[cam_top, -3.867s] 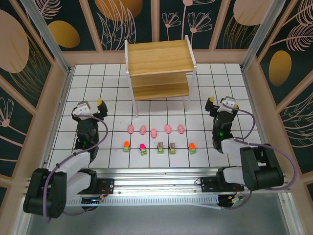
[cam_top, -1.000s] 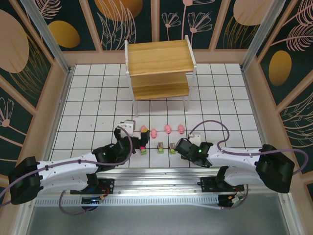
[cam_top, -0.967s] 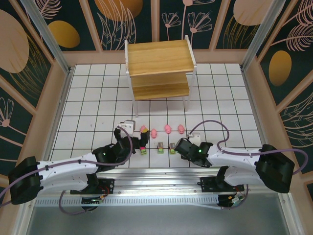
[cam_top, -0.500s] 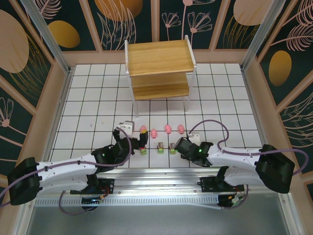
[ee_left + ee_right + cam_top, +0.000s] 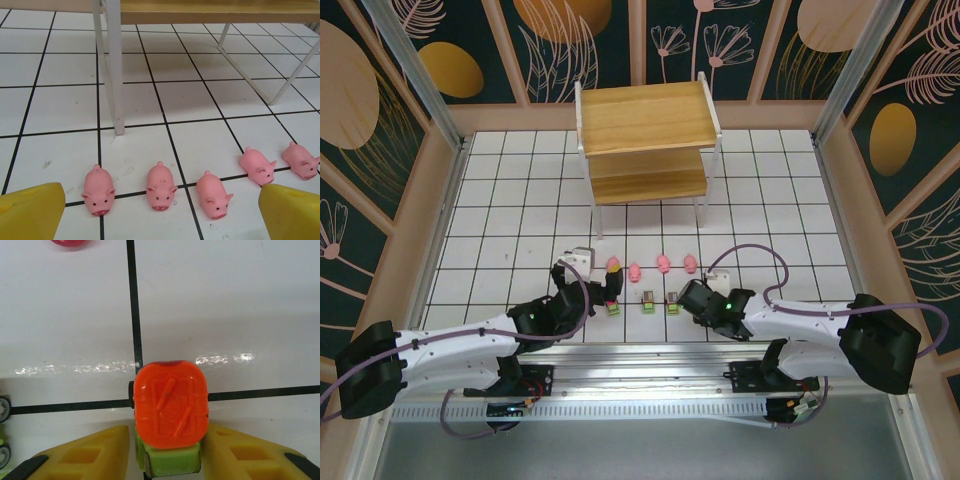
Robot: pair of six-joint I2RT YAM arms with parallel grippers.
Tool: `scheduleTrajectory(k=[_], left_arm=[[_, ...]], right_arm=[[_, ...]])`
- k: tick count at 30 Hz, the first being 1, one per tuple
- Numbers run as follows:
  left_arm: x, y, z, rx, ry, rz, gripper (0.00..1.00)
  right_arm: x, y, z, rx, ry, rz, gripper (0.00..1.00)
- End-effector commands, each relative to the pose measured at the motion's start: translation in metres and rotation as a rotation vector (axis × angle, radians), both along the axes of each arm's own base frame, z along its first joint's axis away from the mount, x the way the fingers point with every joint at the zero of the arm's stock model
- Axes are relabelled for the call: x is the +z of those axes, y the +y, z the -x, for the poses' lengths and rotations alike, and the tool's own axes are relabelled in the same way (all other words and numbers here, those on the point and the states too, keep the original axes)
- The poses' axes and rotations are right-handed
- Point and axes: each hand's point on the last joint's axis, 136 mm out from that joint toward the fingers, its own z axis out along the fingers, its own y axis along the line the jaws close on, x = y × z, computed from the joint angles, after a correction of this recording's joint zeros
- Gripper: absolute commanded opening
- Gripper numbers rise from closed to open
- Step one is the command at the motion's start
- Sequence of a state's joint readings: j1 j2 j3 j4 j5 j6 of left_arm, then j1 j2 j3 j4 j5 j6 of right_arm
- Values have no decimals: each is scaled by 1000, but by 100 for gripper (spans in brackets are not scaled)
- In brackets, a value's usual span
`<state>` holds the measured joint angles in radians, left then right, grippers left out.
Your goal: Place and organize the plastic toys onto the shelf
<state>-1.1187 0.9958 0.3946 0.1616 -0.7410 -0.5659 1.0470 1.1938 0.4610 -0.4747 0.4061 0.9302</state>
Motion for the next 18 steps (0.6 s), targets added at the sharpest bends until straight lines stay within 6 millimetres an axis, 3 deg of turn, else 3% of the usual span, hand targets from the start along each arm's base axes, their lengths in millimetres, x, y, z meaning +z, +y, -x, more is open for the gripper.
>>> scheduleTrajectory(k=[1,18], left_arm=[[-1,-2,0,-3,-7,3,99],[0,-4,-1,-8,-10,-4,99]], right_arm=[[6,-6,-6,-46,-38,8,41],[11,-7,-8,-57,-49,12,15]])
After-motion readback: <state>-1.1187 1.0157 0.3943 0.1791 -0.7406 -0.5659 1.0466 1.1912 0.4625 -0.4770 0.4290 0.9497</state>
